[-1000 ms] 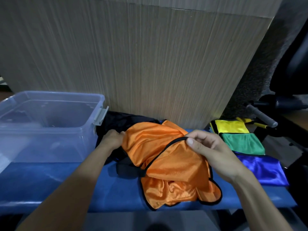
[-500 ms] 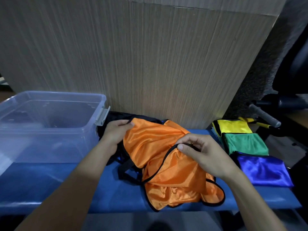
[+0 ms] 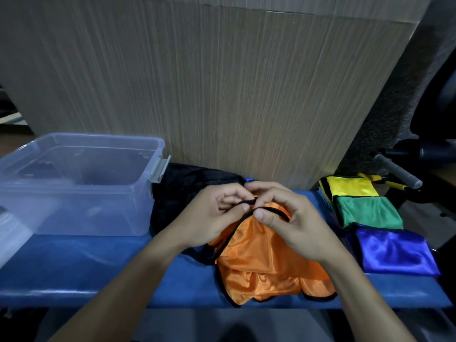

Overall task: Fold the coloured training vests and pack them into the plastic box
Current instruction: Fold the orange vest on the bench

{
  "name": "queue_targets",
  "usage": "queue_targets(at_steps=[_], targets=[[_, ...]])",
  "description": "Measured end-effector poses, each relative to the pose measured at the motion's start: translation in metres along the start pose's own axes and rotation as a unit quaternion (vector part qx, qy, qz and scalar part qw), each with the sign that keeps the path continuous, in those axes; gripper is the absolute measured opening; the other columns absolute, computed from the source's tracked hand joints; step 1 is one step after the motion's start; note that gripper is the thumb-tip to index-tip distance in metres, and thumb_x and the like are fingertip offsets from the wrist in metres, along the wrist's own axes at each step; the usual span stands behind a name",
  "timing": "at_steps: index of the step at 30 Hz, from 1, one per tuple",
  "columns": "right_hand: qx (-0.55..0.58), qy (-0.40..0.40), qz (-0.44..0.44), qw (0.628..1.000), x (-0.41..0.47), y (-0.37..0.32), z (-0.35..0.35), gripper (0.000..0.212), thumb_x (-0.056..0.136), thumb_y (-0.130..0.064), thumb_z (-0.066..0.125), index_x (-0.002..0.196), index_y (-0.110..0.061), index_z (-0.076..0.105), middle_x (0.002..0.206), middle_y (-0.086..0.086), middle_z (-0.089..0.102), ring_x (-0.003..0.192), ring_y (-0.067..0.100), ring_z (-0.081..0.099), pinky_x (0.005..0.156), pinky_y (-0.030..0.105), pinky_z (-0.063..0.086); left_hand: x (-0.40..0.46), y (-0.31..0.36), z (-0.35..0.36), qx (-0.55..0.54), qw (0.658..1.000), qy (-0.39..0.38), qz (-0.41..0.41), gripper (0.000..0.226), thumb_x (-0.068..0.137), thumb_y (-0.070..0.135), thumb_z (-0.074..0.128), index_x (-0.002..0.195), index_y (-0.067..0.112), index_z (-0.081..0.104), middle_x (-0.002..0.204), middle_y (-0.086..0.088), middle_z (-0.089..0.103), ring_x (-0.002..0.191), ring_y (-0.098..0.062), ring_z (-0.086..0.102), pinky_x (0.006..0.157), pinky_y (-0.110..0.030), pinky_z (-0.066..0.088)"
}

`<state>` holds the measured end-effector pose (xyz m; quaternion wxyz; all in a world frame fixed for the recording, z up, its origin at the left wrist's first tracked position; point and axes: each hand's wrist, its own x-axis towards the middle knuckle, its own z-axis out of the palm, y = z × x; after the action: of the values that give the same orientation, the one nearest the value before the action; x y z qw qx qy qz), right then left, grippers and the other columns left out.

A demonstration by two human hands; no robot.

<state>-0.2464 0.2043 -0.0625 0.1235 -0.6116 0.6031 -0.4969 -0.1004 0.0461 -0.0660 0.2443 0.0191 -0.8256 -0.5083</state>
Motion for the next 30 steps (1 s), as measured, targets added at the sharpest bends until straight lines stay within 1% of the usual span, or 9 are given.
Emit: queue_targets(at_steps=[3,6,8,11,16,20,23,27,30], targets=[[0.038,-0.027,0.007,0.999,-0.001,-0.002,-0.001,0.009,0.094,-0.020,0.070,0.093,-0.011,0.070,0.104,0.006,0.067,0.109,0.023,0.065,0.095,0.036,0.050,-0.005,0.002,-0.001,0.015,1.000,-0.010,0.009,0.014,0.098,0.005,0.063,0.106,0.016,0.063,0.091,0.003,0.074,0.090,-0.007,0.070,0.081,-0.020,0.048],[0.035,-0.020,0.017,0.999,0.000,-0.003,-0.001,0.008,0.095,-0.018,0.070,0.089,-0.013,0.069,0.082,0.002,0.062,0.080,0.018,0.060,0.076,0.033,0.048,-0.007,0.006,-0.002,0.041,0.999,0.002,0.035,0.012,0.097,0.001,0.063,0.098,0.011,0.055,0.075,0.015,0.063,0.072,0.001,0.061,0.072,-0.013,0.042],[0.055,-0.007,0.022,0.998,0.000,-0.004,-0.001,0.008,0.094,-0.017,0.071,0.088,-0.012,0.070,0.076,0.000,0.062,0.073,0.017,0.058,0.071,0.031,0.047,-0.008,0.006,-0.004,0.052,0.998,0.009,0.039,0.011,0.097,-0.001,0.062,0.094,0.009,0.061,0.079,0.016,0.064,0.076,0.001,0.062,0.075,-0.013,0.043],[0.074,0.015,0.014,0.997,0.000,-0.006,0.003,0.008,0.092,-0.017,0.072,0.087,-0.010,0.071,0.077,0.006,0.064,0.072,0.024,0.059,0.070,0.039,0.048,-0.010,0.011,-0.007,0.062,0.998,0.002,0.020,0.023,0.097,-0.006,0.058,0.094,0.012,0.073,0.082,0.018,0.069,0.072,0.007,0.062,0.070,-0.007,0.042],[0.091,0.051,0.004,0.994,0.004,-0.006,0.012,0.011,0.090,-0.017,0.075,0.085,-0.008,0.072,0.075,0.015,0.065,0.072,0.039,0.056,0.068,0.050,0.044,-0.013,0.013,-0.009,0.031,0.999,-0.024,0.017,0.016,0.099,0.012,0.060,0.095,0.016,0.074,0.084,0.004,0.072,0.079,-0.010,0.067,0.073,-0.021,0.047],[0.100,0.034,0.010,0.994,0.005,-0.007,0.011,0.027,0.089,-0.021,0.077,0.073,-0.007,0.060,0.067,0.015,0.052,0.061,0.030,0.043,0.058,0.040,0.037,-0.011,0.009,-0.015,0.081,0.996,0.026,0.025,0.015,0.095,0.022,0.066,0.081,0.020,0.070,0.079,0.005,0.070,0.077,-0.011,0.067,0.072,-0.025,0.049],[0.106,-0.024,0.012,0.994,0.005,-0.011,0.010,0.036,0.085,-0.024,0.082,0.069,-0.012,0.053,0.068,0.009,0.047,0.064,0.027,0.041,0.062,0.041,0.036,-0.010,0.008,-0.028,0.121,0.985,0.121,0.024,0.016,0.086,0.034,0.061,0.073,0.025,0.064,0.074,0.006,0.066,0.073,-0.008,0.063,0.065,-0.029,0.049],[0.067,-0.080,0.020,0.994,0.001,-0.017,0.011,0.034,0.083,-0.018,0.084,0.066,-0.012,0.055,0.070,-0.005,0.047,0.068,0.015,0.042,0.069,0.028,0.037,-0.012,0.003,-0.052,0.141,0.957,0.254,0.017,0.017,0.084,0.034,0.060,0.074,0.021,0.066,0.071,0.001,0.065,0.069,-0.028,0.063,0.064,-0.049,0.053],[0.051,-0.065,0.012,0.997,-0.002,-0.022,0.010,0.032,0.083,-0.020,0.083,0.066,-0.018,0.056,0.072,-0.010,0.049,0.069,0.011,0.045,0.072,0.023,0.037,-0.014,0.003,-0.059,0.121,0.963,0.239,0.018,0.017,0.086,0.029,0.060,0.076,0.016,0.065,0.073,-0.004,0.064,0.071,-0.031,0.061,0.067,-0.050,0.052]])
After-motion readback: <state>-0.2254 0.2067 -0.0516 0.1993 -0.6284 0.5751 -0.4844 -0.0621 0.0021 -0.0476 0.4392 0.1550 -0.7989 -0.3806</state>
